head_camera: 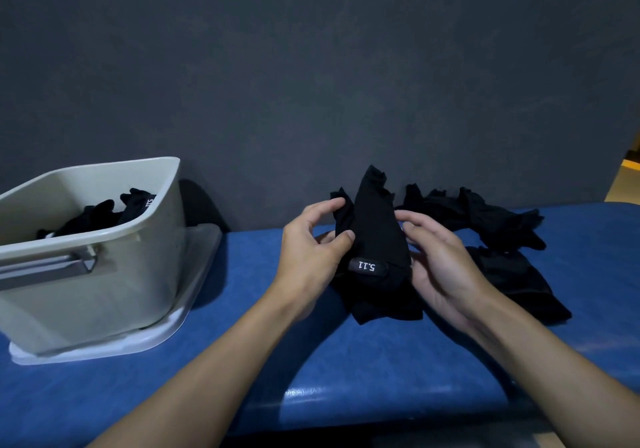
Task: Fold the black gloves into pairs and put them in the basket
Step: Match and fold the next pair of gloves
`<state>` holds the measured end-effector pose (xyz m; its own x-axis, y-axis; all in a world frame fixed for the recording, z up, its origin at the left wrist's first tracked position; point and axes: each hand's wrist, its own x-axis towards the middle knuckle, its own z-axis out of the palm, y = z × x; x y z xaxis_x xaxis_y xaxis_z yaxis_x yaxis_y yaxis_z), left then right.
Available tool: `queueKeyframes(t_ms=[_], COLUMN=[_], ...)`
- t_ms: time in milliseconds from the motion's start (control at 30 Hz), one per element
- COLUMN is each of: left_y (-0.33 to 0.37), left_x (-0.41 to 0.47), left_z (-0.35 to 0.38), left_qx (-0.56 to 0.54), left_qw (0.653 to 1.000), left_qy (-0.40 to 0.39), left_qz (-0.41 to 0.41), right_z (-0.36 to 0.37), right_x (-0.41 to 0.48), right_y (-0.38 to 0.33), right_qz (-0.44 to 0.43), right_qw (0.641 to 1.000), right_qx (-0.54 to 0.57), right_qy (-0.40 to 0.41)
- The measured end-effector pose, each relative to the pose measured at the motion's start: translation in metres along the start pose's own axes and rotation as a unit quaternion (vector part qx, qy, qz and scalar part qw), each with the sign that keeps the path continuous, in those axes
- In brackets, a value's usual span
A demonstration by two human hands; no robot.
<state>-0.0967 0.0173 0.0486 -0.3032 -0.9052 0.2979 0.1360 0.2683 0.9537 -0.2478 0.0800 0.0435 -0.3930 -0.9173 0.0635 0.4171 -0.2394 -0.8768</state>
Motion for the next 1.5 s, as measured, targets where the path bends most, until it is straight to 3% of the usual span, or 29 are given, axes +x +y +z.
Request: queueKeyframes(t_ms=[300,433,633,733,1000,1300,1500], left_y=[-0.001,-0.002,-0.007,-0.008,-0.010,-0.009,-0.007], left_x=[0.004,0.003,0.001,-0.003,-0.003,-0.010,-0.014], left_z=[-0.004,-0.005,-0.009,-0.007,-0.004,-0.005,0.000], left_qx=[-0.053,-0.035,0.041,0.062,0.018,0.107,0.109], left_qw=[0.998,0.999,0.997,0.997,0.998,0.993,0.992], left_qy=[-0.011,0.001,0.044,0.016,0.009,-0.018,-0.021], left_qz=[-0.036,-0.036,-0.047,-0.048,-0.054,-0.042,-0.060], right_z=[-0.001,-0.004,-0.010,-0.011,-0.010,-0.015,-0.022], right_x=[0.000,0.006,0.006,0.003,0.000,0.010,0.010], right_y=[-0.003,-0.001,-0.009,-0.010,-0.003,-0.002,0.003], right_qz=[0.045,0.024,-0.036,-0.039,-0.019,-0.100,-0.078], right_qw=[0.993,0.995,0.997,0.996,0.997,0.981,0.981], right_qx=[0.093,0.096,-0.007,-0.065,-0.068,-0.144,-0.180], right_qy=[-0.052,-0.016,0.061,0.052,-0.014,0.078,-0.005])
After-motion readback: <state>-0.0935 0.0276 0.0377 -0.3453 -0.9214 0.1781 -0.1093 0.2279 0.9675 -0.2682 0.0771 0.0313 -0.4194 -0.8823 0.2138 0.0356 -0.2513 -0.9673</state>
